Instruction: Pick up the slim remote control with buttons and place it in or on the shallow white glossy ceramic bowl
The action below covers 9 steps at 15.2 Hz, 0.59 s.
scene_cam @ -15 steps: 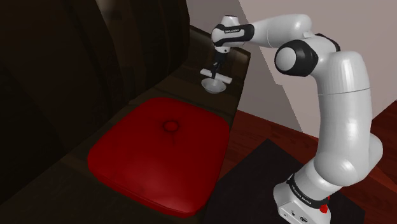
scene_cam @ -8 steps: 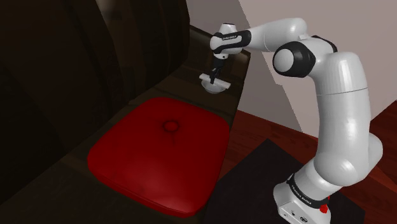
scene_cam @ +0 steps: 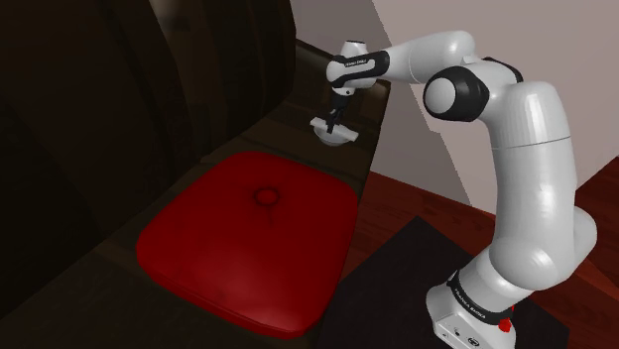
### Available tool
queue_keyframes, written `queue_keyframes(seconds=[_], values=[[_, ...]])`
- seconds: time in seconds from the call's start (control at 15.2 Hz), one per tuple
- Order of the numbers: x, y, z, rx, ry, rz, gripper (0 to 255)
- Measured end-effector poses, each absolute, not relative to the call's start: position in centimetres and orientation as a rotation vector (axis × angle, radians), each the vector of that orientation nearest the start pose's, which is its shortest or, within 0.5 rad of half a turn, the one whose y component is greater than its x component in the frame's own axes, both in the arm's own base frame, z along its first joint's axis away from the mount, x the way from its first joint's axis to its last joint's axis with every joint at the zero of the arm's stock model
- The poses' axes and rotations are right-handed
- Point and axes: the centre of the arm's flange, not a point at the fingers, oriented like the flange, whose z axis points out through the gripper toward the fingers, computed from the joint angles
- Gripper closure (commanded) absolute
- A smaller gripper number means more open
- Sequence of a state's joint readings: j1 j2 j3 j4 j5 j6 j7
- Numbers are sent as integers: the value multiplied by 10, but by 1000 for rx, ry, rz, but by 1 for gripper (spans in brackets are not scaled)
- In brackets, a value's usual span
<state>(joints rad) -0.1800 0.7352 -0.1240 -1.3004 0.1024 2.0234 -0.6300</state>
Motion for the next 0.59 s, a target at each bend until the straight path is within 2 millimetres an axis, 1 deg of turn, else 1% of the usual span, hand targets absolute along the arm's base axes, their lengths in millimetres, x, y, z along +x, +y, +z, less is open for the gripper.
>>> queue_keyframes(seconds=[0.07, 0.46, 0.53, 0.59], values=[[714, -195, 308, -3093, -487, 3, 0], [714, -195, 309, -3093, -487, 2, 0], [714, -196, 315, -3093, -487, 2, 0], [713, -194, 326, -3093, -487, 3, 0]])
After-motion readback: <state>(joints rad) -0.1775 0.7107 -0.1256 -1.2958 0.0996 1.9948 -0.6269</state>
